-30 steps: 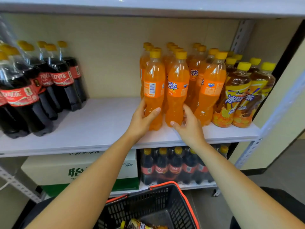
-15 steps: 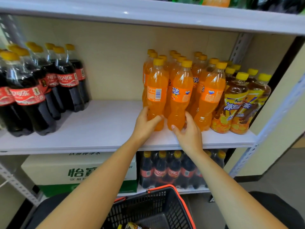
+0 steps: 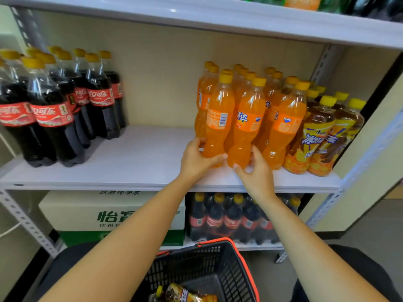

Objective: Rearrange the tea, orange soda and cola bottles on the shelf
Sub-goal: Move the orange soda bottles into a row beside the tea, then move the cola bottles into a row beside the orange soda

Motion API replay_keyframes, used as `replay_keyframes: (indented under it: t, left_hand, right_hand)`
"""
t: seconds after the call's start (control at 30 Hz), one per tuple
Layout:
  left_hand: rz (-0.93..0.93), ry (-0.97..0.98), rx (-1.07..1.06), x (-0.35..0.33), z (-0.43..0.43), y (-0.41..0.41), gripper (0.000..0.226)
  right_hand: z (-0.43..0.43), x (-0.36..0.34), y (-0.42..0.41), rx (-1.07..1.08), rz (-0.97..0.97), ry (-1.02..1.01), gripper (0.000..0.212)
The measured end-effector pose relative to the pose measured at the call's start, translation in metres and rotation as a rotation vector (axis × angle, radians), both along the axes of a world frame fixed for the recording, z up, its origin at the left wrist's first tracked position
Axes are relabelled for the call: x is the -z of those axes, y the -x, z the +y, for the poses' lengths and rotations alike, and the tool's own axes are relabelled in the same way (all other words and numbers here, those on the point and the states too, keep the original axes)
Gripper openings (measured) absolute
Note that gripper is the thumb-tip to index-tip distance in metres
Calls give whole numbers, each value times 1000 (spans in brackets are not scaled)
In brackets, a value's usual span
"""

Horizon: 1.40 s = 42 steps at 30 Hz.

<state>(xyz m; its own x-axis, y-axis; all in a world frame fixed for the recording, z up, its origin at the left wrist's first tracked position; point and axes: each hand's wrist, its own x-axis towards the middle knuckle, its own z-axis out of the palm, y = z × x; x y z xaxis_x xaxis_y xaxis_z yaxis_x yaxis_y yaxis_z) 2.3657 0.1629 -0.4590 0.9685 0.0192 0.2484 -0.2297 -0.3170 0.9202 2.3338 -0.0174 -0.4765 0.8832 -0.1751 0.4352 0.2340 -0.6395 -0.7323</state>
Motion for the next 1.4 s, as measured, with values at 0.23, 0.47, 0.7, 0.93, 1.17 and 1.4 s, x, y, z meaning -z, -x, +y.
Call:
replay_keyframes:
  t: [0.23, 0.47, 0.7, 0.93, 1.17, 1.4]
  left_hand:
    - [-106, -85, -100, -13, 77, 33, 38]
    - [-242, 1, -779, -20, 199, 67, 42]
    - [-88, 183, -760, -2, 264, 61, 75]
    - [-140, 267, -810, 13, 276, 46, 50]
    - [-132, 238, -865, 12, 273, 43, 48]
    - [-120, 289, -837, 3, 264, 53, 49]
  right_hand:
    - [58, -2, 50, -46, -136, 41, 51]
    - [155, -26, 34, -409, 5, 43, 22]
    - [274, -45, -64, -520, 268, -98, 40]
    - [344, -49, -145, -535, 182, -254, 59]
    - [362, -44, -169, -547, 195, -378, 47]
    - [310, -40, -118, -668, 342, -446, 35]
